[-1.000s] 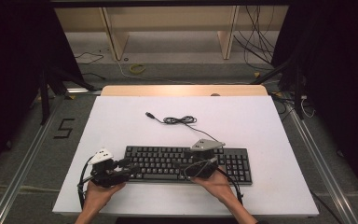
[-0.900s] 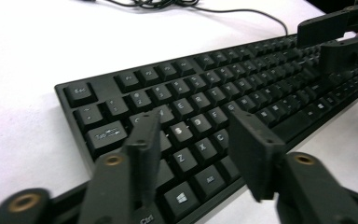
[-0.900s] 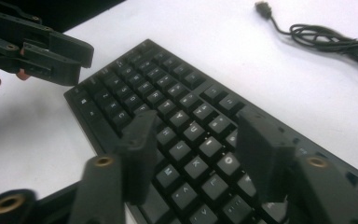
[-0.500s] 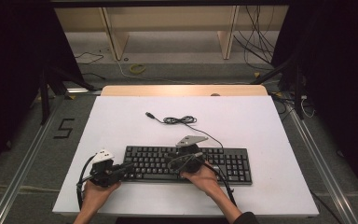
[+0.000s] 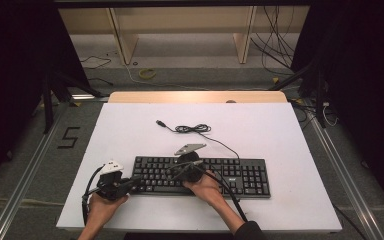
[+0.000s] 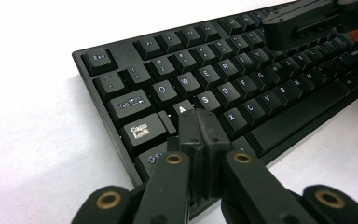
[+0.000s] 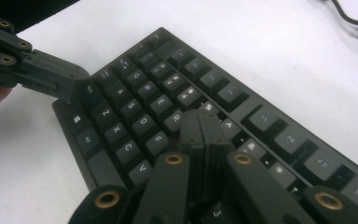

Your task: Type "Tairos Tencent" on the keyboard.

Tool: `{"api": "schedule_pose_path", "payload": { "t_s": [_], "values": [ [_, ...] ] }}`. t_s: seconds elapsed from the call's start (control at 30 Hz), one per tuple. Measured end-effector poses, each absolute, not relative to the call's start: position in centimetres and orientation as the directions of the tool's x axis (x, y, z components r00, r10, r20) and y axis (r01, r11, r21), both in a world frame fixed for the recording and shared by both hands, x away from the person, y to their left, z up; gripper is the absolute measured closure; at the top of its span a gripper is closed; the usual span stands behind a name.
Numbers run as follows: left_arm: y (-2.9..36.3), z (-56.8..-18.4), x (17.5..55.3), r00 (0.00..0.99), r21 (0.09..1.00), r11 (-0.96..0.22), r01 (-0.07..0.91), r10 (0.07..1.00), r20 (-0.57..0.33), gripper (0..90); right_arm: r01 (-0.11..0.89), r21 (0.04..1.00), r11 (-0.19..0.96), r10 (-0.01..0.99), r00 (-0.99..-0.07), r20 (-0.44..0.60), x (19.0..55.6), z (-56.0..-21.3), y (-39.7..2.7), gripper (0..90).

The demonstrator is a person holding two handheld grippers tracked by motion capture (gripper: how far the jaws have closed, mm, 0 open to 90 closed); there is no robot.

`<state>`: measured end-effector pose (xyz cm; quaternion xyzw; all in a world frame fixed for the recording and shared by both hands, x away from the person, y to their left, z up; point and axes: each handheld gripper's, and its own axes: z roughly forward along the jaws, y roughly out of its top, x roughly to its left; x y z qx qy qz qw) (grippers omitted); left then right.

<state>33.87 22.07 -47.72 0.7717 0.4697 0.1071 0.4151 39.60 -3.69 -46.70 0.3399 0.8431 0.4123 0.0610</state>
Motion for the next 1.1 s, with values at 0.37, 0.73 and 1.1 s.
{"api": "schedule_pose_path", "payload": {
  "t_s": [0.37,0.73,1.1],
  "values": [
    [22.0,-47.9,34.0,0.531,0.727,-0.225,0.649,0.818,-0.221,89.0,0.538,0.714,0.448,0.633,-0.755,0.171,40.1,-47.5,-2.7,90.0],
    [22.0,-48.1,34.2,0.527,0.717,-0.238,0.655,0.824,-0.208,89.0,0.542,0.711,0.448,0.636,-0.752,0.172,40.3,-47.7,-2.5,90.0],
    [22.0,-48.1,34.2,0.527,0.712,-0.245,0.658,0.825,-0.203,89.0,0.547,0.708,0.446,0.637,-0.750,0.178,40.3,-47.7,-2.4,90.0]
  ]
}}
